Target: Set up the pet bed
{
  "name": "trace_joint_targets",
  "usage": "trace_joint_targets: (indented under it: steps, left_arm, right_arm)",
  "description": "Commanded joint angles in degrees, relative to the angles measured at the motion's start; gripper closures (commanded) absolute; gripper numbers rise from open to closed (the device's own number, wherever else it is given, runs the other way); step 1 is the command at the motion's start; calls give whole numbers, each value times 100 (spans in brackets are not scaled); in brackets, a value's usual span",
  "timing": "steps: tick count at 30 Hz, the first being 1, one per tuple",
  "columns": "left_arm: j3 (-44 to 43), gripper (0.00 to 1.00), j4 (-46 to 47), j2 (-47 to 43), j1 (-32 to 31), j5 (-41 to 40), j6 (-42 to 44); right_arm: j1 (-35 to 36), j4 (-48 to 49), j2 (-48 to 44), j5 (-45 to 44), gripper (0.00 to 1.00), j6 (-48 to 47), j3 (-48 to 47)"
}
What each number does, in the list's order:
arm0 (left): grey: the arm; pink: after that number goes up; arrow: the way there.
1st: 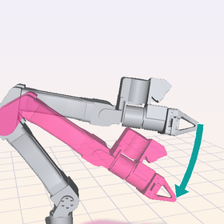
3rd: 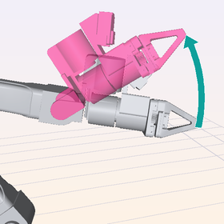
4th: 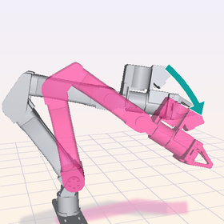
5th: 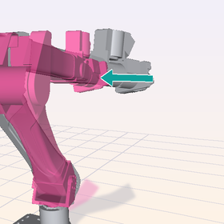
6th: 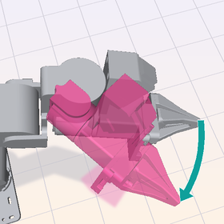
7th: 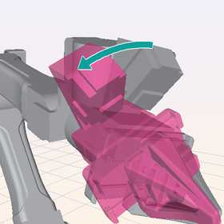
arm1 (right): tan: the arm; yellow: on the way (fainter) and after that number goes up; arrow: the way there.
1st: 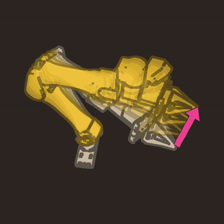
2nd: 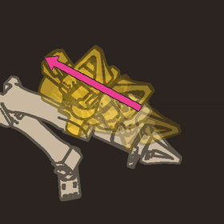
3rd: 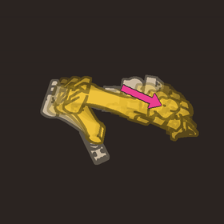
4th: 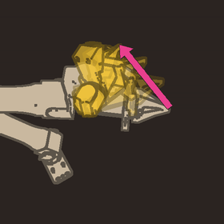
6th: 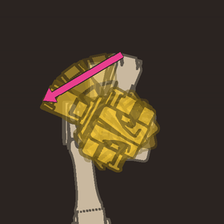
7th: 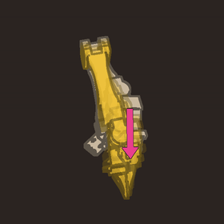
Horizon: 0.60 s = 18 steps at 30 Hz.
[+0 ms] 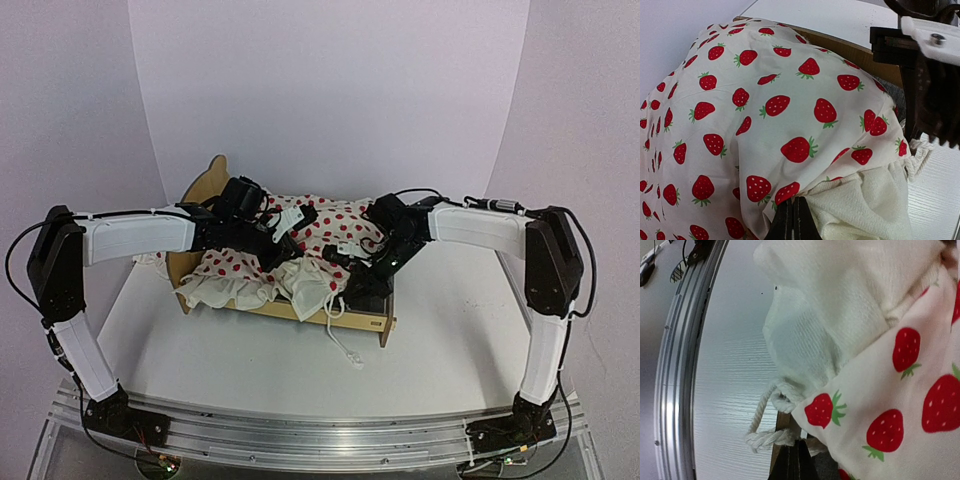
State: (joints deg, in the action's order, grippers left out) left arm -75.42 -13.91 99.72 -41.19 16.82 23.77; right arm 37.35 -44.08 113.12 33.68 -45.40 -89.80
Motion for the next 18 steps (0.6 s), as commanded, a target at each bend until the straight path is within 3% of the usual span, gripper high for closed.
trace_joint_targets:
  steps: [1,18]
  left_arm:
    - [-50,100,160,-65,50,-8,13]
    - [98,100,284,-174,50,-15,56]
  right_arm:
    - [-70,-625,244,717,100,1291,-87]
    - [-395,-863,734,266,100,3141,-142]
